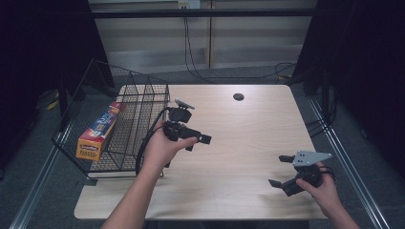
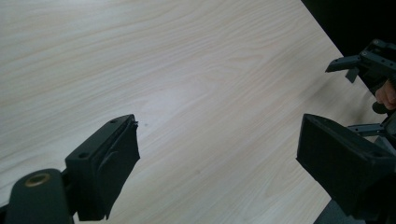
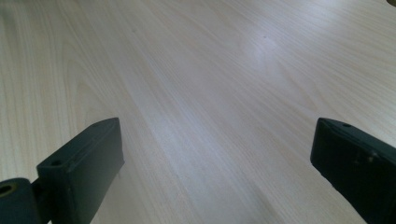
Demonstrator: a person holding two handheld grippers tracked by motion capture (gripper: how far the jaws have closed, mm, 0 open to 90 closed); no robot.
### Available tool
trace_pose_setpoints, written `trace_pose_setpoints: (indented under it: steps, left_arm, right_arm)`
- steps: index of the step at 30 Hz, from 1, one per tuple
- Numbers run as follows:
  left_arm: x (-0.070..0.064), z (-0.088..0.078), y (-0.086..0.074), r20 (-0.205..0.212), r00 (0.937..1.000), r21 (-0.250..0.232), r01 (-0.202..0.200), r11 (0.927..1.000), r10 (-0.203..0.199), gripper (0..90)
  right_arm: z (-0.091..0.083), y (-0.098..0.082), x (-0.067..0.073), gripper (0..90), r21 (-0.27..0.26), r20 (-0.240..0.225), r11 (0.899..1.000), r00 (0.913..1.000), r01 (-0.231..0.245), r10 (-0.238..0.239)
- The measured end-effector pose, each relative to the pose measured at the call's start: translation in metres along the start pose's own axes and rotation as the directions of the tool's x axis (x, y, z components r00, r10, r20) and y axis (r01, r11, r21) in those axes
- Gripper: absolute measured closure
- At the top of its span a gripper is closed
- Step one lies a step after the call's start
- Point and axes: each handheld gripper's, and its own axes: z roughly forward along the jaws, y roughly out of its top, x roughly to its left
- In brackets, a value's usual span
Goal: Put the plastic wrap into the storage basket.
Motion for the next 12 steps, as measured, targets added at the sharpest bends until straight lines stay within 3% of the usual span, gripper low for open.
trace_pose_setpoints:
  steps: [4,12]
  left_arm:
    - [0.000,0.009,-0.007,0.013,0.9998,0.009,-0.013,0.9999,0.013,12.7]
    - [-0.003,0.027,-0.024,0.036,0.9993,-0.031,-0.011,0.9995,0.012,11.2]
  right_arm:
    - [0.001,0.000,0.001,2.1,0.003,-0.006,1.000,1.0000,0.001,-0.001]
    - [0.002,-0.002,0.000,2.1,0.009,-0.013,1.000,0.9999,0.001,-0.001]
